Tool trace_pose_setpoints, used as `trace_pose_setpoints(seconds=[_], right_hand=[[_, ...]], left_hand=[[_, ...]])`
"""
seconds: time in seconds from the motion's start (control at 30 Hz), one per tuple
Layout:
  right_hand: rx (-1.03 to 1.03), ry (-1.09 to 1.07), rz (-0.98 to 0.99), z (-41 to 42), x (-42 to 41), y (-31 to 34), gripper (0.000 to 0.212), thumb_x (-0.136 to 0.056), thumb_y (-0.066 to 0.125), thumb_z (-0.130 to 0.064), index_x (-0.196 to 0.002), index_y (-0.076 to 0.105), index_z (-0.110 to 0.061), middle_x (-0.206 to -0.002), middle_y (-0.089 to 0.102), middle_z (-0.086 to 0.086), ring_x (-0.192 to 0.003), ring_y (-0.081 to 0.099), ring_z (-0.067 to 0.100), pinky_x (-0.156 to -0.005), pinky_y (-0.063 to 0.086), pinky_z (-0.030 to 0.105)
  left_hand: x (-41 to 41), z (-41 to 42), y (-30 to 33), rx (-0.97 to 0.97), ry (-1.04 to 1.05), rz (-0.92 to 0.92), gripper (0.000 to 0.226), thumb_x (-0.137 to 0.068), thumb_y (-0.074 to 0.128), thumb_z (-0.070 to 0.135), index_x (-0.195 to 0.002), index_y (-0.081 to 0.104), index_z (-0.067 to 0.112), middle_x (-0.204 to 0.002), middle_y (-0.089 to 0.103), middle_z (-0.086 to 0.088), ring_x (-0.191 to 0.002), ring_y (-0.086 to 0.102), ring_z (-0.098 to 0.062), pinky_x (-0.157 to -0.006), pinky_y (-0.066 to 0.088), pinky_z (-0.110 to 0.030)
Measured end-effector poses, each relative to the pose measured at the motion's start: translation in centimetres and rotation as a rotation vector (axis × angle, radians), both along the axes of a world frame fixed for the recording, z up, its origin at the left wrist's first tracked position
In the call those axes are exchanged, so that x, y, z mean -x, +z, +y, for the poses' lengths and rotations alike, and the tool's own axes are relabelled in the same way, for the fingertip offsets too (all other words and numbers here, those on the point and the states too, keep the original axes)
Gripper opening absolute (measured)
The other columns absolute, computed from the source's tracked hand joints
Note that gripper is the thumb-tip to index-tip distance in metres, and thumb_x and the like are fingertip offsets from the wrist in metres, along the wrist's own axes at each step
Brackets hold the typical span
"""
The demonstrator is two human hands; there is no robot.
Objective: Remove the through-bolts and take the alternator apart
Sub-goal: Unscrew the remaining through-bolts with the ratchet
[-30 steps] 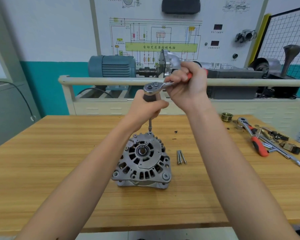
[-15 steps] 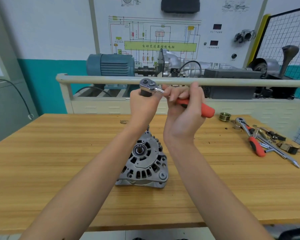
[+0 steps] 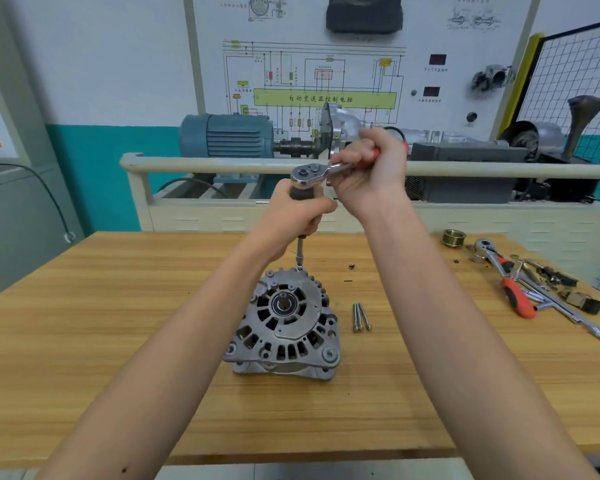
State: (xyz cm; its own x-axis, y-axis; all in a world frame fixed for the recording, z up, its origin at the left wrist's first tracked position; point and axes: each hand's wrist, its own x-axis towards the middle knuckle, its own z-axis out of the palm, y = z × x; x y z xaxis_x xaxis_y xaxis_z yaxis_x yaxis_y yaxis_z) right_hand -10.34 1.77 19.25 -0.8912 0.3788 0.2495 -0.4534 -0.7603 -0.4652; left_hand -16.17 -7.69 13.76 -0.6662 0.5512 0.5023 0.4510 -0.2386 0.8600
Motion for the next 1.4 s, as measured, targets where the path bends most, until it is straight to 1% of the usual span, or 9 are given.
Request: trace_pose_setpoints(seconds=[0.13, 0.3, 0.43, 0.67, 0.9, 1.03, 1.1, 1.23, 1.4], right_hand=[[0.041, -0.282, 0.198, -2.4, -1.5, -3.0, 0.038, -0.098, 0.041, -0.01, -0.06, 0.036, -0.013, -0.042, 0.037, -0.001, -0.039, 0.043, 0.016, -0.054, 0.05, 0.029], [-0.201, -0.528, 0.406, -5.2, -2.9, -5.3, 0.03, -0.095, 0.041, -0.009, -0.065, 0.041, -0.012, -0.046, 0.047, 0.0, -0.051, 0.055, 0.019, -0.068, 0.053, 0.032], [-0.087, -0.364, 0.303, -3.6, -2.5, -3.6, 0.038, -0.098, 0.04, -0.007, -0.061, 0.037, -0.012, -0.042, 0.039, 0.002, -0.042, 0.046, 0.019, -0.059, 0.052, 0.033], [-0.052, 0.116, -0.057, 0.1, 0.0, 0.8, 0.044, -0.095, 0.04, -0.009, -0.052, 0.032, -0.016, -0.035, 0.027, -0.006, -0.027, 0.029, 0.011, -0.035, 0.039, 0.016], [0.065, -0.228, 0.12, -2.3, -1.4, -2.0, 0.038, -0.097, 0.041, -0.01, -0.059, 0.033, -0.014, -0.04, 0.032, -0.003, -0.035, 0.036, 0.014, -0.047, 0.046, 0.024], [-0.109, -0.482, 0.358, -5.6, -2.8, -5.3, 0.034, -0.097, 0.04, -0.007, -0.064, 0.039, -0.012, -0.046, 0.045, 0.002, -0.05, 0.052, 0.019, -0.071, 0.054, 0.035], [-0.158, -0.511, 0.405, -5.9, -2.9, -5.4, 0.032, -0.095, 0.04, -0.007, -0.064, 0.039, -0.012, -0.046, 0.046, 0.001, -0.051, 0.053, 0.018, -0.071, 0.054, 0.035], [-0.043, -0.361, 0.286, -3.6, -2.2, -3.3, 0.038, -0.098, 0.04, -0.007, -0.06, 0.036, -0.013, -0.041, 0.038, 0.001, -0.04, 0.045, 0.018, -0.058, 0.05, 0.034], [-0.068, -0.012, -0.013, -0.7, -0.1, 0.1, 0.045, -0.096, 0.04, -0.011, -0.051, 0.034, -0.015, -0.037, 0.029, -0.004, -0.031, 0.033, 0.012, -0.043, 0.044, 0.02]], left_hand=[[-0.1, 1.1, -0.2, -0.14, 0.282, -0.095, 0.036, -0.078, 0.057, -0.005, -0.052, 0.041, 0.014, -0.042, 0.034, 0.004, -0.041, 0.026, -0.012, -0.044, 0.023, -0.021], [-0.5, 2.0, -0.5, -0.281, 0.428, -0.142, 0.038, -0.08, 0.057, -0.003, -0.05, 0.047, 0.019, -0.043, 0.039, 0.009, -0.046, 0.028, -0.008, -0.044, 0.023, -0.021], [-0.4, 1.0, -0.5, -0.199, 0.282, -0.1, 0.033, -0.075, 0.06, -0.003, -0.052, 0.045, 0.014, -0.04, 0.037, 0.009, -0.038, 0.028, -0.008, -0.041, 0.025, -0.017], [0.3, -0.5, -0.2, -0.001, -0.14, 0.071, 0.039, -0.073, 0.063, 0.005, -0.043, 0.046, 0.022, -0.039, 0.037, 0.001, -0.033, 0.029, -0.014, -0.044, 0.026, -0.024], [-0.2, 0.4, -0.4, -0.116, 0.142, -0.047, 0.032, -0.067, 0.058, 0.006, -0.044, 0.042, 0.022, -0.038, 0.033, 0.007, -0.037, 0.025, -0.011, -0.043, 0.023, -0.019], [-0.5, 1.3, -0.3, -0.241, 0.331, -0.149, 0.04, -0.076, 0.064, 0.014, -0.043, 0.043, 0.024, -0.041, 0.033, 0.008, -0.044, 0.024, -0.011, -0.044, 0.019, -0.023], [-0.7, 1.2, -0.3, -0.231, 0.317, -0.143, 0.034, -0.07, 0.063, 0.021, -0.041, 0.043, 0.023, -0.04, 0.034, 0.011, -0.042, 0.025, -0.009, -0.042, 0.02, -0.022], [-0.3, 0.4, -0.3, -0.147, 0.217, -0.062, 0.033, -0.076, 0.061, -0.003, -0.051, 0.048, 0.014, -0.039, 0.037, 0.01, -0.036, 0.03, -0.008, -0.043, 0.027, -0.018], [0.6, -0.9, -0.2, -0.065, -0.062, 0.044, 0.035, -0.072, 0.063, 0.004, -0.045, 0.046, 0.019, -0.04, 0.036, -0.001, -0.035, 0.03, -0.017, -0.044, 0.026, -0.025]])
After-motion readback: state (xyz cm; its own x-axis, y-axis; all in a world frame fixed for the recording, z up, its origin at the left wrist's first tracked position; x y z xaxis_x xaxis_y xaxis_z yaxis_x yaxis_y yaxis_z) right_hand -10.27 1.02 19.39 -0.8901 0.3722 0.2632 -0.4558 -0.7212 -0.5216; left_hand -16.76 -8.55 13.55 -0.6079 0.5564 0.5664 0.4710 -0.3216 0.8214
